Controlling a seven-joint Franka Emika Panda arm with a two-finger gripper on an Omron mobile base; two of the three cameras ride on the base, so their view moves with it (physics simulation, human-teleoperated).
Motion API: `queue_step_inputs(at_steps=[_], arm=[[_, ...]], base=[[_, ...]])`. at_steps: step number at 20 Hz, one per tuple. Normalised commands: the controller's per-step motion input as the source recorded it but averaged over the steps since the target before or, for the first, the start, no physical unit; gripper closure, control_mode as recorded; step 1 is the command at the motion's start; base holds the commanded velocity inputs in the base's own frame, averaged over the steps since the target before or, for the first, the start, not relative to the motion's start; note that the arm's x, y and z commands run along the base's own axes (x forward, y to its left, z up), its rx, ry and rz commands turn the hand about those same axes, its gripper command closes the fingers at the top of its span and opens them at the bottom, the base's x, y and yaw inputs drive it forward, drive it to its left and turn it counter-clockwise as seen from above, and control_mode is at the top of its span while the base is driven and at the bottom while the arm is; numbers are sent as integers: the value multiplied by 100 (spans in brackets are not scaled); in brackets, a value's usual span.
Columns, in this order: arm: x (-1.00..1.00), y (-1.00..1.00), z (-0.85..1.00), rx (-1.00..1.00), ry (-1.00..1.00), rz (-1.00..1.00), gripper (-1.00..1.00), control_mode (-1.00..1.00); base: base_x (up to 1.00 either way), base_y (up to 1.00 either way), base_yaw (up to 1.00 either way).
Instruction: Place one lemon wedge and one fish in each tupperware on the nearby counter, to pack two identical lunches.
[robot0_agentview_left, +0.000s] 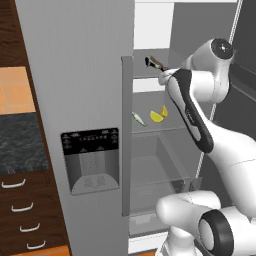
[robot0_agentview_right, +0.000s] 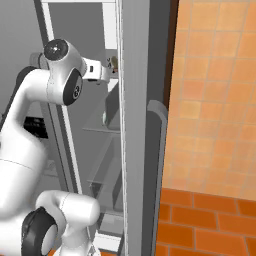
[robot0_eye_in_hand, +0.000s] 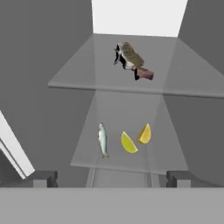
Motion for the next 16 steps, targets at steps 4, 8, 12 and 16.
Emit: queue_step_inputs(at_steps=[4,8,12,16], arm=[[41,-26,6,-3,1,0,-100,-100],[43,-10,14,-9,-6,0,-100,-100],[69,-11,-3,-3,0,0,-100,-100],[86,-11,-11,0,2,0,-100,-100]], base=[[0,0,0],[0,0,0],[0,0,0],[0,0,0]])
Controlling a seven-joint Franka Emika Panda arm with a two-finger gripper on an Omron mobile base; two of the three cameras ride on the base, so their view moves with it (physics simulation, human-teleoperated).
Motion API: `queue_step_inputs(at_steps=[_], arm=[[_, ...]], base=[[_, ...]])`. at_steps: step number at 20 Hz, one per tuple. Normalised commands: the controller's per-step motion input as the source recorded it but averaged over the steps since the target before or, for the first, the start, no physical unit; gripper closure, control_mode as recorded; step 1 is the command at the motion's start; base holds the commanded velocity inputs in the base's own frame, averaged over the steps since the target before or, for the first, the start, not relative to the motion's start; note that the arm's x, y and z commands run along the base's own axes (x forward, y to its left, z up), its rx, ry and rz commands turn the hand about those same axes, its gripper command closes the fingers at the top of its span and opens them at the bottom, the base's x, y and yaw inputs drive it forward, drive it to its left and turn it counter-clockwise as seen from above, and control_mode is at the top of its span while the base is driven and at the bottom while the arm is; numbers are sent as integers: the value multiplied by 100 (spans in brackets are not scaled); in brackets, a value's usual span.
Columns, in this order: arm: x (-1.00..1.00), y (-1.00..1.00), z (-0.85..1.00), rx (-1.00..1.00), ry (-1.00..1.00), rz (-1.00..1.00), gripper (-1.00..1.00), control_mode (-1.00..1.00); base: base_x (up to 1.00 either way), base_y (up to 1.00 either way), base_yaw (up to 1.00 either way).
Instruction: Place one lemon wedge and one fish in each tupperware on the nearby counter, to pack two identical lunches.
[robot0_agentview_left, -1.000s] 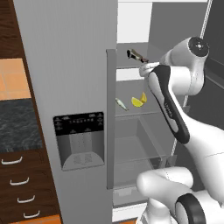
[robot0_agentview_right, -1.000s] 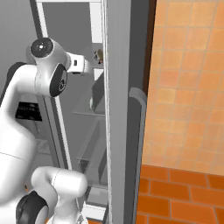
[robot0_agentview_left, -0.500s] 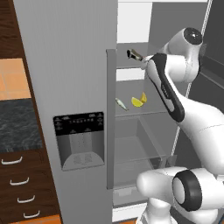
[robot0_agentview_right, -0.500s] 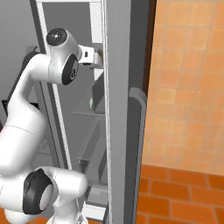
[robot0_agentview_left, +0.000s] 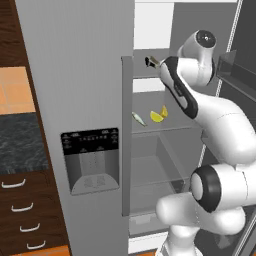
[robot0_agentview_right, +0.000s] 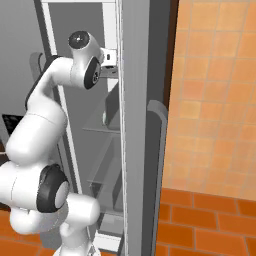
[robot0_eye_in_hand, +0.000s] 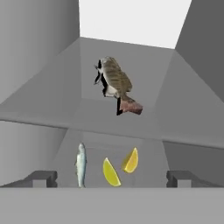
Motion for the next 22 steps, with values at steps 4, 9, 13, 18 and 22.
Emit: queue_step_inputs(at_steps=[4,9,13,18,22], arm=[[82,-16,-4,0,6,2,-100,-100],[78,-8,0,0,11,6,-100,-100],[74,0,-15,0,8,7,-100,-100],[65,0,-24,0,2,6,-100,-100],[50,0,-49,-2,0,4,-100,-100]], base=[[0,0,0],[0,0,0],[0,0,0],[0,0,0],[0,0,0]])
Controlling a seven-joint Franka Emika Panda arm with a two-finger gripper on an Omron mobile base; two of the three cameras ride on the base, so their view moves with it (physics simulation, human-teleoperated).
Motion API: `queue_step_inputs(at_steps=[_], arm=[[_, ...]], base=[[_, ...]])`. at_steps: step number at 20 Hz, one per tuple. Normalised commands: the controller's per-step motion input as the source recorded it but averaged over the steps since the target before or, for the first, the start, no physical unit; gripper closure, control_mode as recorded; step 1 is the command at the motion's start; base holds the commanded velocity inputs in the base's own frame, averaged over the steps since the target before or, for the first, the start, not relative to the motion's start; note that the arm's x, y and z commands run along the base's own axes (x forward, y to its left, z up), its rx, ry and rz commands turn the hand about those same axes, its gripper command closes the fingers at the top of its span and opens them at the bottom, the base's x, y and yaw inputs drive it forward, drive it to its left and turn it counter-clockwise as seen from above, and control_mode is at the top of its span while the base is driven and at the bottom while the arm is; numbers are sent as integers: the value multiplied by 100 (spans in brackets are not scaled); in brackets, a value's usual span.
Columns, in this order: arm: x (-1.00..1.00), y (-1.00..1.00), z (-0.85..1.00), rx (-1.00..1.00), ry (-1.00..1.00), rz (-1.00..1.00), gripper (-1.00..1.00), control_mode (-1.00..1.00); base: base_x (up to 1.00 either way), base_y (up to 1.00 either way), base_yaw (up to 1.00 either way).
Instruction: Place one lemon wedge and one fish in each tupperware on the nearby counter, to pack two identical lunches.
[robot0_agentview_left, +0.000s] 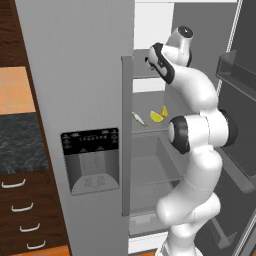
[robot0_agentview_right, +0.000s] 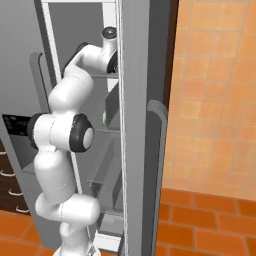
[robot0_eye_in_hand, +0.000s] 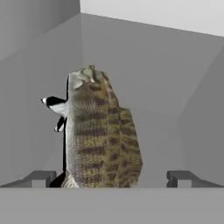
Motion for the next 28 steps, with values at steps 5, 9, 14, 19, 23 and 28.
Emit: queue_step_inputs(at_steps=[5,9,14,19,23,28], arm=[[13,29,-78,-10,5,0,100,-100],[-55,46,-82,-7,9,0,100,-100],[-95,3,-12,0,2,0,100,-100],[-100,0,-27,-1,0,0,100,-100],[-100,0,-74,-3,0,0,100,-100],[-100,0,-60,0,0,0,100,-100]], base=[[0,0,0],[0,0,0],[0,0,0],[0,0,0],[0,0,0],[0,0,0]])
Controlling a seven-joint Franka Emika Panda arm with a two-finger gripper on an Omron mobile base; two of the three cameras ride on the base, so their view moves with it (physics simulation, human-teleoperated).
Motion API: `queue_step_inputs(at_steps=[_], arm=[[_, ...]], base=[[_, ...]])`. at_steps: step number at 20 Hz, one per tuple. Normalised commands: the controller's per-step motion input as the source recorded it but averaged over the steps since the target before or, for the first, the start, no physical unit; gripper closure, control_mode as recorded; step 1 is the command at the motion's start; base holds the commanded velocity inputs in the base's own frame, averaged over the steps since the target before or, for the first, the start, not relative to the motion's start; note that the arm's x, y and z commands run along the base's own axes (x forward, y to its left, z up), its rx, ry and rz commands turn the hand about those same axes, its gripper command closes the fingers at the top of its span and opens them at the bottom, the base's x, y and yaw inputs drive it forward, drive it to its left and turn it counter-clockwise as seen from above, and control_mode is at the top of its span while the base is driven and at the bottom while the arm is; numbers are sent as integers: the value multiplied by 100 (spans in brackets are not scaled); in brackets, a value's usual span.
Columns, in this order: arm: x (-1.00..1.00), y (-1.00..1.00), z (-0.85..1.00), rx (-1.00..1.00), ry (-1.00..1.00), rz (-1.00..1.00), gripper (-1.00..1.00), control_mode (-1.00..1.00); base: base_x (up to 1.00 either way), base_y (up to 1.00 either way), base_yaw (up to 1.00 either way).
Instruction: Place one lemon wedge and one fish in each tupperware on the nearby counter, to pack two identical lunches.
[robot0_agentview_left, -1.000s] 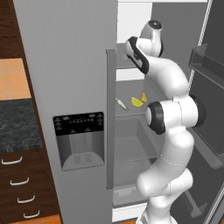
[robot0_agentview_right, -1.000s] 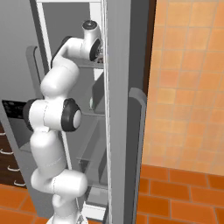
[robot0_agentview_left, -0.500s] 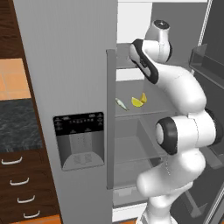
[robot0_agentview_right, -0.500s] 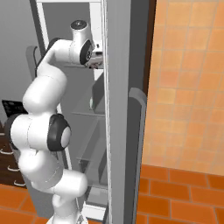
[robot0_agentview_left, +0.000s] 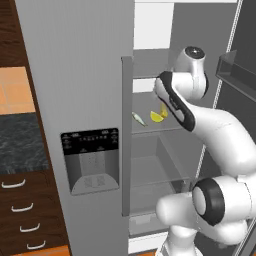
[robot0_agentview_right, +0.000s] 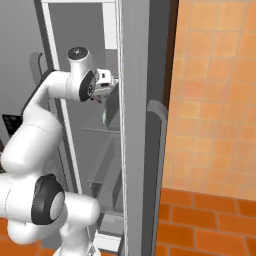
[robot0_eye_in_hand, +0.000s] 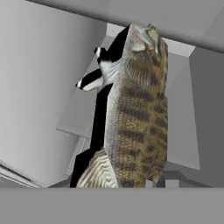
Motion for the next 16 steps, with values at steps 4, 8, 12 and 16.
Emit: queue_step_inputs(at_steps=[4,8,12,16], arm=[[-100,0,-39,0,2,0,100,-100],[-100,0,-44,0,0,0,100,-100],[-25,0,-13,0,0,0,100,100],[0,0,0,0,0,0,100,100]], base=[[0,0,0],[0,0,0],[-75,0,0],[-88,44,9]])
